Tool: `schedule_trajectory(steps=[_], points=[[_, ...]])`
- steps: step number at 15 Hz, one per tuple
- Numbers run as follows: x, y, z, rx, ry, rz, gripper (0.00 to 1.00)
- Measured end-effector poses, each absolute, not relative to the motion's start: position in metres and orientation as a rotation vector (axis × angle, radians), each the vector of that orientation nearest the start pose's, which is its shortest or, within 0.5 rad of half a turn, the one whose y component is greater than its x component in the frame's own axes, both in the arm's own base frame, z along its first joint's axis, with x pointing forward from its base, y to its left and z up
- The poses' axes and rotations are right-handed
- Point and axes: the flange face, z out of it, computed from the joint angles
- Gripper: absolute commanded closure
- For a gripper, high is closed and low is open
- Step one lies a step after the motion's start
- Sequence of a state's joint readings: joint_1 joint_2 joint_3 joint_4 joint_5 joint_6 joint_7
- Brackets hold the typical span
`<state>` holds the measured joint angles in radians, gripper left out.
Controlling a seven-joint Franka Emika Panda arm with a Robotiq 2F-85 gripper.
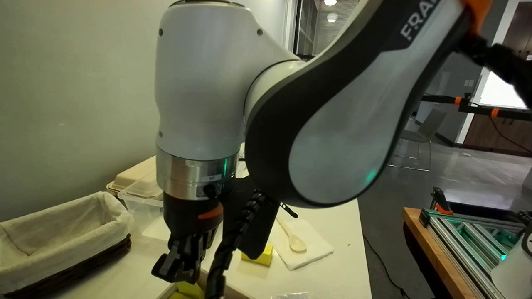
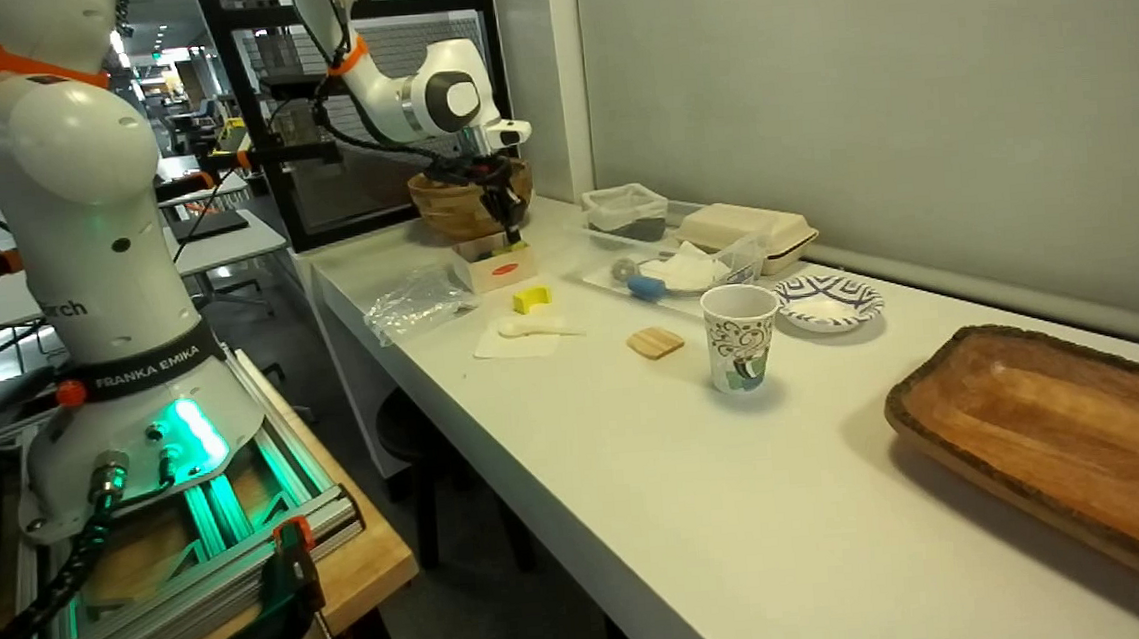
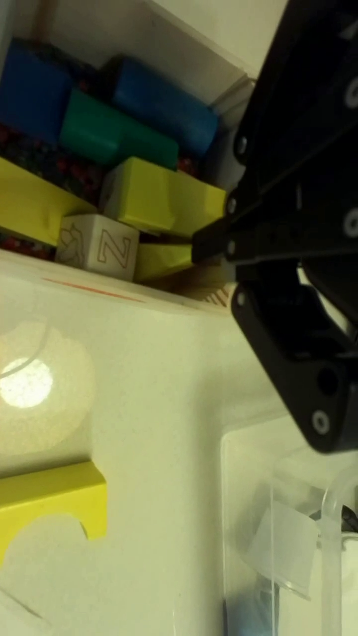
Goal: Remove two yellows block from the box
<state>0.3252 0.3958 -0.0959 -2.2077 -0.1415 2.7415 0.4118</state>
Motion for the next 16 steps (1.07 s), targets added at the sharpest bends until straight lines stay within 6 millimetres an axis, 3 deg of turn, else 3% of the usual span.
schedule_trajectory(steps=[9, 15, 16], points=[[0.545, 0.150, 0.213, -3.174, 0.030, -0.219, 1.00], [0.545, 0.149, 0.213, -3.176, -0.035, -0.205, 1.00], [0.545, 0.148, 0.213, -3.177, -0.056, -0.205, 0.96]])
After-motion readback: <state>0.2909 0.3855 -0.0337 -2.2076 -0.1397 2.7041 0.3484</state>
